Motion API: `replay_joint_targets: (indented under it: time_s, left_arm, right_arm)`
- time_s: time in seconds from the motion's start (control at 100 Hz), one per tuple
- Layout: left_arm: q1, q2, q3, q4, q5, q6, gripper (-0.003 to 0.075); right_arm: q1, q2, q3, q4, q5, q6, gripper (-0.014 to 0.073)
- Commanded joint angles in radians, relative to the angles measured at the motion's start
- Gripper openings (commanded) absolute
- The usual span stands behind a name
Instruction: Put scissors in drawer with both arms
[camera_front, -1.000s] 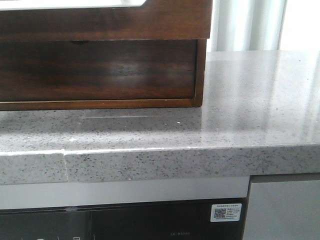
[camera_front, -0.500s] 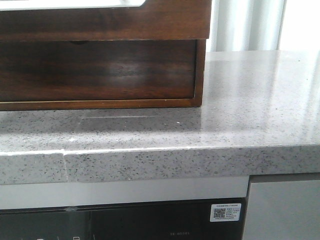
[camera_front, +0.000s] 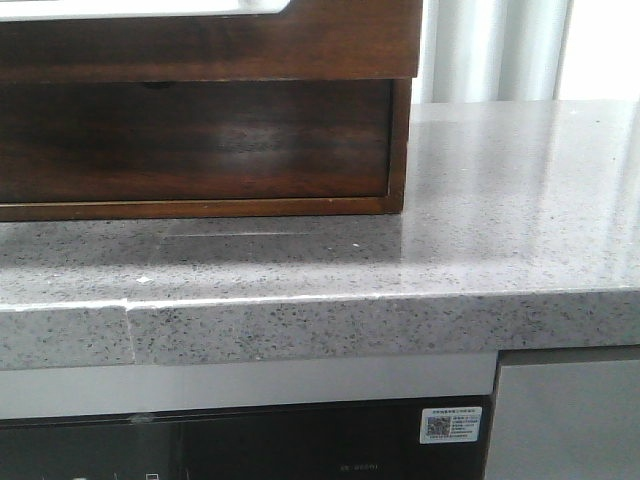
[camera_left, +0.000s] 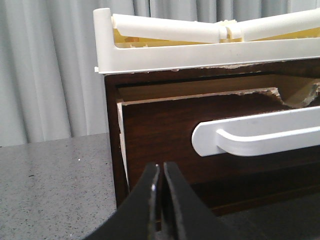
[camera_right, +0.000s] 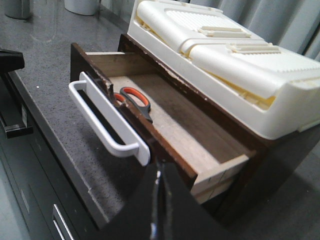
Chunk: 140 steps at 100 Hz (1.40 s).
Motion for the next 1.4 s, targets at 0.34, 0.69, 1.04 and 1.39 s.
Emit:
replay_joint_targets:
  time_s: [0.34, 0.69, 1.04, 1.39]
  left_arm:
    - [-0.004, -0.033, -0.028, -0.014, -0.08, -0.009, -0.0019]
    - [-0.004, -0.033, -0.028, -0.014, -0.08, -0.009, -0.0019]
    - [-0.004, -0.033, -0.021, -0.014, -0.083, -0.009, -0.0019]
    - [0.146, -0.033, 0.073, -0.297, -0.152, 0.074, -0.002]
  right_arm:
    - [-0.006, -0.418, 0.434, 0.071, -0.201, 0.002, -0.0063]
    - [-0.006, -0.469, 0.534, 0.071, -0.178, 0.002, -0.0067]
    - [-0.006, -0.469, 0.542, 0.071, -0.173, 0.002, -0.0067]
    - [-0.006, -0.469, 0.542, 0.071, -0.173, 0.002, -0.0067]
